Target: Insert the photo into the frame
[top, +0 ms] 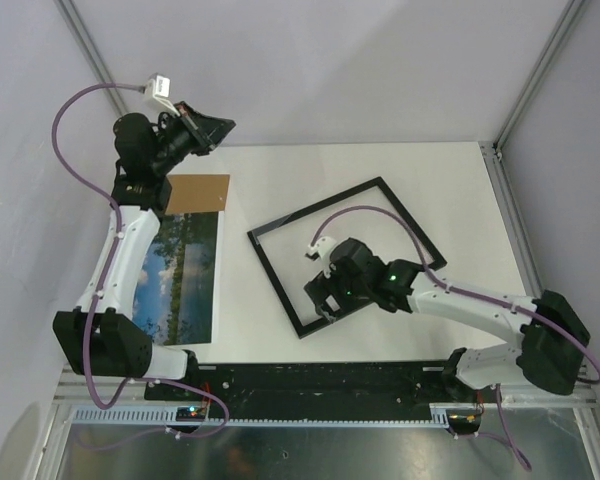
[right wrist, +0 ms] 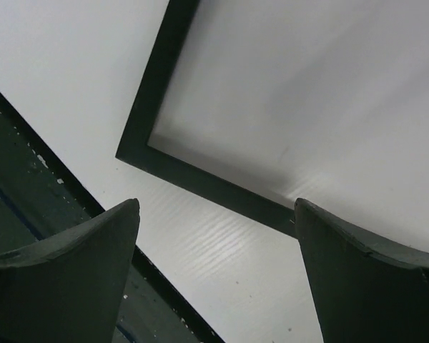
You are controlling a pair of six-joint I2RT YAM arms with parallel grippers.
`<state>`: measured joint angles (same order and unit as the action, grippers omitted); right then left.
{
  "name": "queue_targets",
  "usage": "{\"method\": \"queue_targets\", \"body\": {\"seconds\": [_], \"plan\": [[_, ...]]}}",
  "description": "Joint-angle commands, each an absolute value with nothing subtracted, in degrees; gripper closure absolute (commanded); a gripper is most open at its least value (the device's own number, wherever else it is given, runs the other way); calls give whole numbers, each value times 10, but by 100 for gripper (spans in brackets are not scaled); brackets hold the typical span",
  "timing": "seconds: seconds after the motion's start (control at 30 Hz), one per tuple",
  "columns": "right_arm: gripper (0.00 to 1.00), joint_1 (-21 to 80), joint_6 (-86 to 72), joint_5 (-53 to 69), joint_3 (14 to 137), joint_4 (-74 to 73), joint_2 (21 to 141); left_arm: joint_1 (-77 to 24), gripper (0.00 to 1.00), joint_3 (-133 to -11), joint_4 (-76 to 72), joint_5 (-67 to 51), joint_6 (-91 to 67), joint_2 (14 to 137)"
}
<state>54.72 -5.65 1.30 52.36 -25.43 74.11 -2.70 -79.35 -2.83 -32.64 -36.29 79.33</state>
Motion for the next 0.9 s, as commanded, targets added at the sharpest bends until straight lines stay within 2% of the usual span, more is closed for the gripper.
{"method": "queue_targets", "body": {"seconds": [0.0,0.17,0.57,0.87], "plan": [[7,576,-57,7,552,-210,803,-13,100,-803,-33,-290,-380,763],[8,624,-82,-75,592,-212,887,-2,100,-818,-19,-278,-378,754],[8,679,-33,18,569,-222,910,27,100,-826,-15,-298,-377,750],[9,692,-19,-7,567,-227,948,35,100,-828,-15,-302,-380,748]]}}
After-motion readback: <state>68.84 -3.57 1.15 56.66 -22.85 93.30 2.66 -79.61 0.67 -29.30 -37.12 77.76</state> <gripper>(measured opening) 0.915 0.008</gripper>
